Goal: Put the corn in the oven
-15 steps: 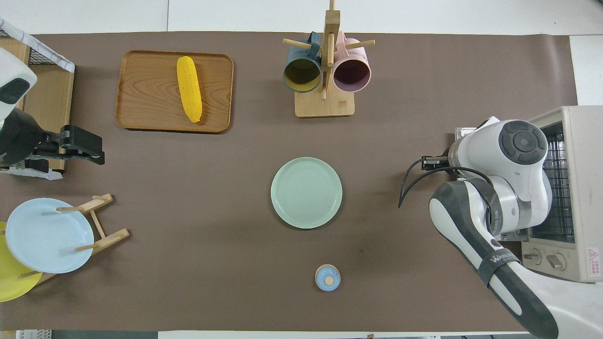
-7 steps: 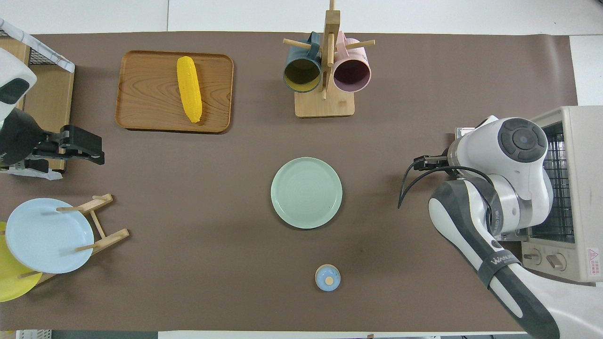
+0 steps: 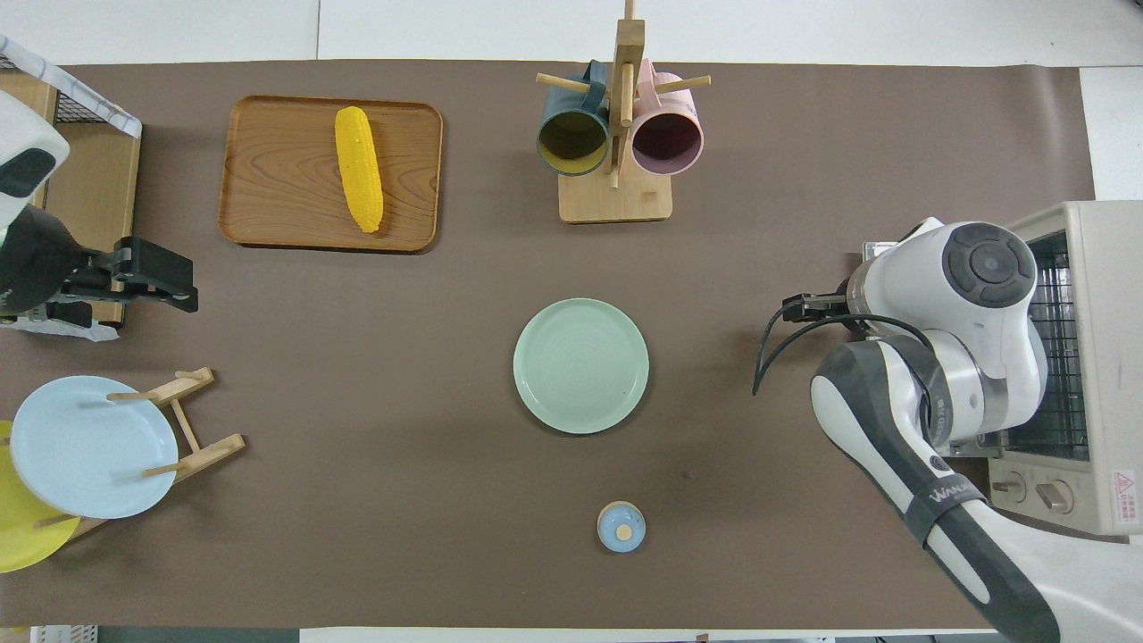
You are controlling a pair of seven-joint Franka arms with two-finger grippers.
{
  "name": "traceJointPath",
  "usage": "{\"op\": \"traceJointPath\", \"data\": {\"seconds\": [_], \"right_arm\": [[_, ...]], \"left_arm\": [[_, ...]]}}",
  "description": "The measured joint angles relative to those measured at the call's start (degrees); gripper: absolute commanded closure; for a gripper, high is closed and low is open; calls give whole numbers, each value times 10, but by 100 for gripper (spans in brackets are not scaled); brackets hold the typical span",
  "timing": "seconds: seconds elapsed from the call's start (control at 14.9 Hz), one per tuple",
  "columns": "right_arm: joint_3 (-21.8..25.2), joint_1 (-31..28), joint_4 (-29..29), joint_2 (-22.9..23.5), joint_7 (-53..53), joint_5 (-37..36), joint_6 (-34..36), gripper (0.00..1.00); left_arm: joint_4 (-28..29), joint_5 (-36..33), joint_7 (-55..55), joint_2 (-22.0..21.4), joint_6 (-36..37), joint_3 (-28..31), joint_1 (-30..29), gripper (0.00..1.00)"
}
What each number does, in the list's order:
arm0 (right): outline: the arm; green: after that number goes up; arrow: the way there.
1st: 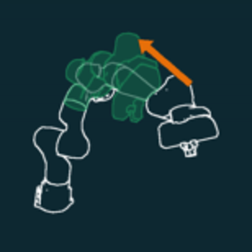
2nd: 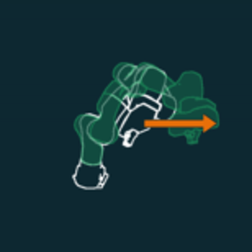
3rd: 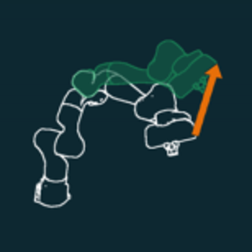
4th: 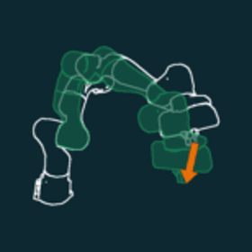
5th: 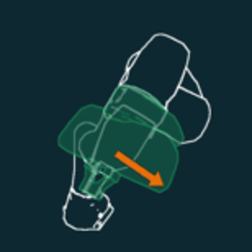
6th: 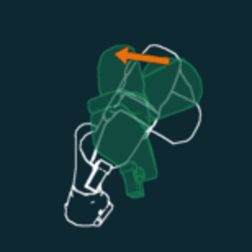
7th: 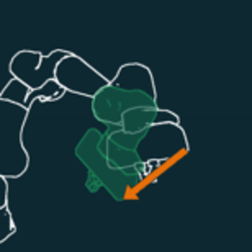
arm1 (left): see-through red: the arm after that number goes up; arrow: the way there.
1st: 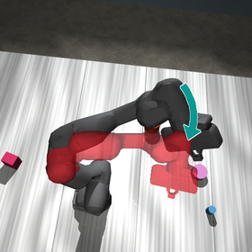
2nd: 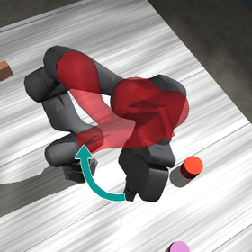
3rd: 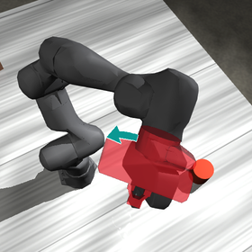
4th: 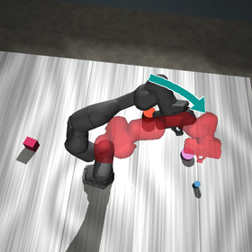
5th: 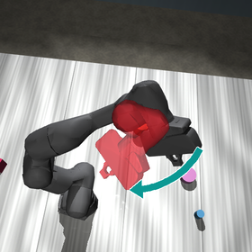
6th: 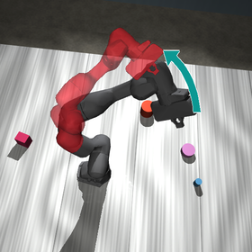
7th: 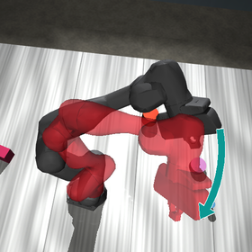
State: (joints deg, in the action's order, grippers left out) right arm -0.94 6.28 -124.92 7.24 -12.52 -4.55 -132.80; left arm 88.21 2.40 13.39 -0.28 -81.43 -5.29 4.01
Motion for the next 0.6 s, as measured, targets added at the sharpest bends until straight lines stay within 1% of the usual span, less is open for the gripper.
{"op": "traceJointPath", "data": {"seconds": [0.6], "right_arm": [[0, 0, 0, 0, 0, 0, 0, 0]], "left_arm": [[0, 0, 0, 0, -4, 0, 0, 0]]}}
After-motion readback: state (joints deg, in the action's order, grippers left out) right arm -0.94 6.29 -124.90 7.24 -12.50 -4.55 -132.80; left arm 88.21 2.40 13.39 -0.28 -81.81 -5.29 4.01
